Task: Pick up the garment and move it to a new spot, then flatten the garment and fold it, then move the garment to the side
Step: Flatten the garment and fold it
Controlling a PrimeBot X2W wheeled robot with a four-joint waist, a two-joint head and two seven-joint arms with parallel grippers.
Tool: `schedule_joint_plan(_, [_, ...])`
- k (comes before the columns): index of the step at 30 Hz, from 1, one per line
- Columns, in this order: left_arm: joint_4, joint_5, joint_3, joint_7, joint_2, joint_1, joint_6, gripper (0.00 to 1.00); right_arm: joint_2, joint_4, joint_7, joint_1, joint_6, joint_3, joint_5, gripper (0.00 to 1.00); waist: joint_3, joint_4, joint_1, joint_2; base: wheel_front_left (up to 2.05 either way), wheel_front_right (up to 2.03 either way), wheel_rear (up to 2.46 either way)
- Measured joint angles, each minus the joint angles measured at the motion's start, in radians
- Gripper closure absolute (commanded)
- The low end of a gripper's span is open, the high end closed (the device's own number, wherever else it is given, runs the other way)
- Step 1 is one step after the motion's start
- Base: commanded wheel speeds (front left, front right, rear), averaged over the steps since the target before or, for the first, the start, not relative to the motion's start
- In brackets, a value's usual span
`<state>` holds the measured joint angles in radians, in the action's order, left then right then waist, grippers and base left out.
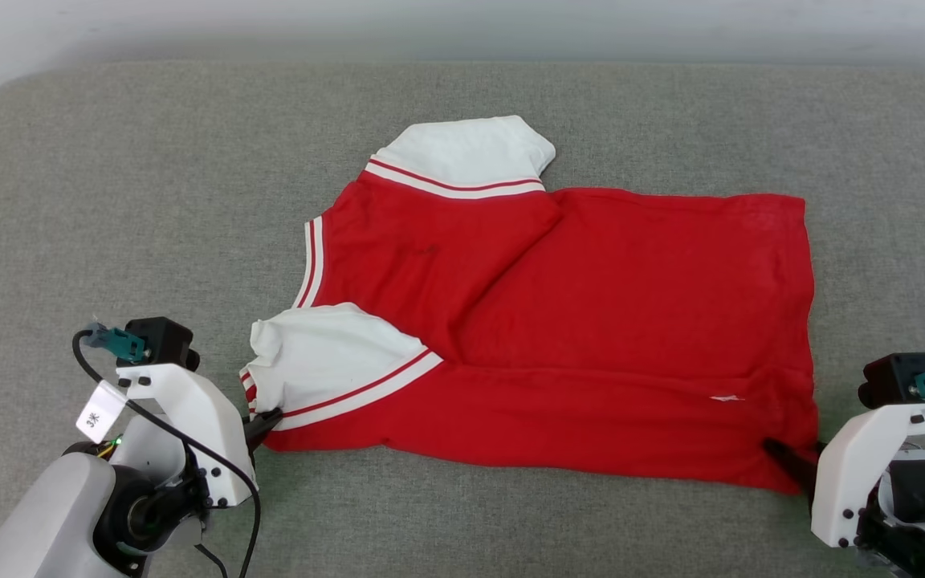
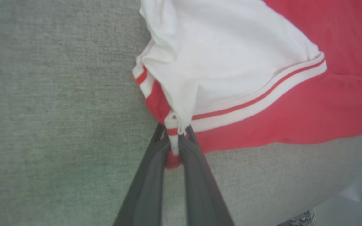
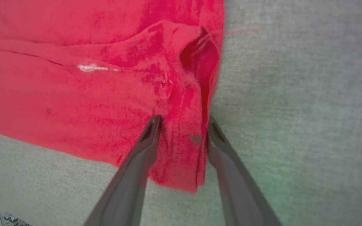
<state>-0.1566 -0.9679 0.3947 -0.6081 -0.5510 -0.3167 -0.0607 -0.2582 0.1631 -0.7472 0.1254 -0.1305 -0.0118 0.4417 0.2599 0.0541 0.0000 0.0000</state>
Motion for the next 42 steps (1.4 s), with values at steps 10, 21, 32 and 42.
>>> schedule_joint_plan(10, [-0.002, 0.004, -0.001, 0.025, -0.002, 0.017, 0.004, 1.0, -0.021, 0.004, 0.048, 0.029, -0.001, -0.013, 0.022, 1.0, -0.029, -0.006, 0.0001, 0.0, 0.0, 0.0, 0.0])
schedule_joint_plan(21, [0.075, 0.009, -0.01, 0.065, -0.036, 0.152, -0.027, 1.0, -0.037, -0.044, 0.072, -0.008, -0.001, -0.027, 0.026, 1.0, -0.15, -0.014, 0.0, 0.0001, 0.0, 0.0, 0.0])
schedule_joint_plan(32, [0.182, -0.025, -0.032, 0.064, -0.072, 0.36, -0.112, 1.0, -0.018, -0.142, 0.005, -0.194, -0.001, 0.005, 0.05, 1.0, -0.259, -0.003, -0.0001, 0.0001, 0.0, 0.0, 0.0])
schedule_joint_plan(42, [0.134, -0.054, -0.043, 0.125, -0.023, 0.418, -0.114, 0.74, 0.056, -0.143, 0.036, -0.312, -0.001, 0.049, 0.015, 0.0, -0.252, -0.006, 0.0, 0.0001, 0.0, 0.0, 0.0])
